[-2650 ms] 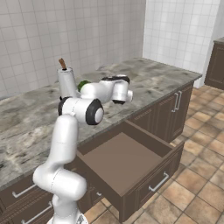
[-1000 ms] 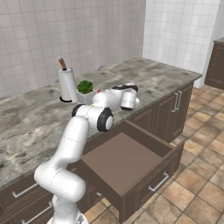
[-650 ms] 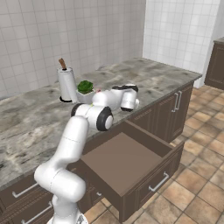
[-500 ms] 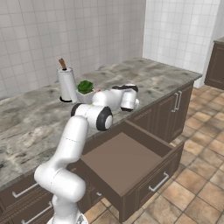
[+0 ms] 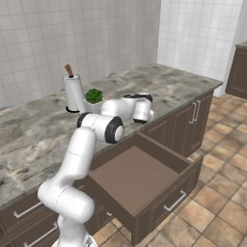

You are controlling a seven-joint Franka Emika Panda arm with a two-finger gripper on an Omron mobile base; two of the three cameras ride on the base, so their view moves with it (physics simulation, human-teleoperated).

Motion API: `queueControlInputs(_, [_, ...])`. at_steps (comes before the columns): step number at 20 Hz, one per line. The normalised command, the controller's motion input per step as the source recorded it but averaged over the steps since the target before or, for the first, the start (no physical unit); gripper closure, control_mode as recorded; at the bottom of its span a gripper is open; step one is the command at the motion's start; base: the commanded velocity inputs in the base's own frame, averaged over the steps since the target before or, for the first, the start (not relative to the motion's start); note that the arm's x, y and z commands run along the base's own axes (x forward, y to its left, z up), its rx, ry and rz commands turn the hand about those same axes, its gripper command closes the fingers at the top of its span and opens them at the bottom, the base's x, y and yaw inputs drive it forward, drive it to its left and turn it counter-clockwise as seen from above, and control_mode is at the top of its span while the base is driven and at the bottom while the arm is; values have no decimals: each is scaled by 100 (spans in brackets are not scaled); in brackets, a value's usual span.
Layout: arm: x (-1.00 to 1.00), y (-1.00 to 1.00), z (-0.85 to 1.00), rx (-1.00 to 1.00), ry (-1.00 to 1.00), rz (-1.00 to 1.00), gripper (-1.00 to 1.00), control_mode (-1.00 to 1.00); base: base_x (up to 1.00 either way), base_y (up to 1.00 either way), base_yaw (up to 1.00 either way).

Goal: Pick up the straw from the right drawer and put it inside the smoothie cup.

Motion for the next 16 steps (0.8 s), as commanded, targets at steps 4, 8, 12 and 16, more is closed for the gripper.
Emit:
queueControlInputs(4, [-22,-17,26,-1,-7,-1,-100,-100,0,0,0])
queueControlInputs(8, [-34,-20,25,0,-7,-1,-100,-100,0,0,0])
queueControlInputs(12, [-49,8,-15,-7,-1,0,-100,-100,0,0,0])
queueControlInputs(16, [-21,30,-25,-9,-7,1,-100,-100,0,0,0])
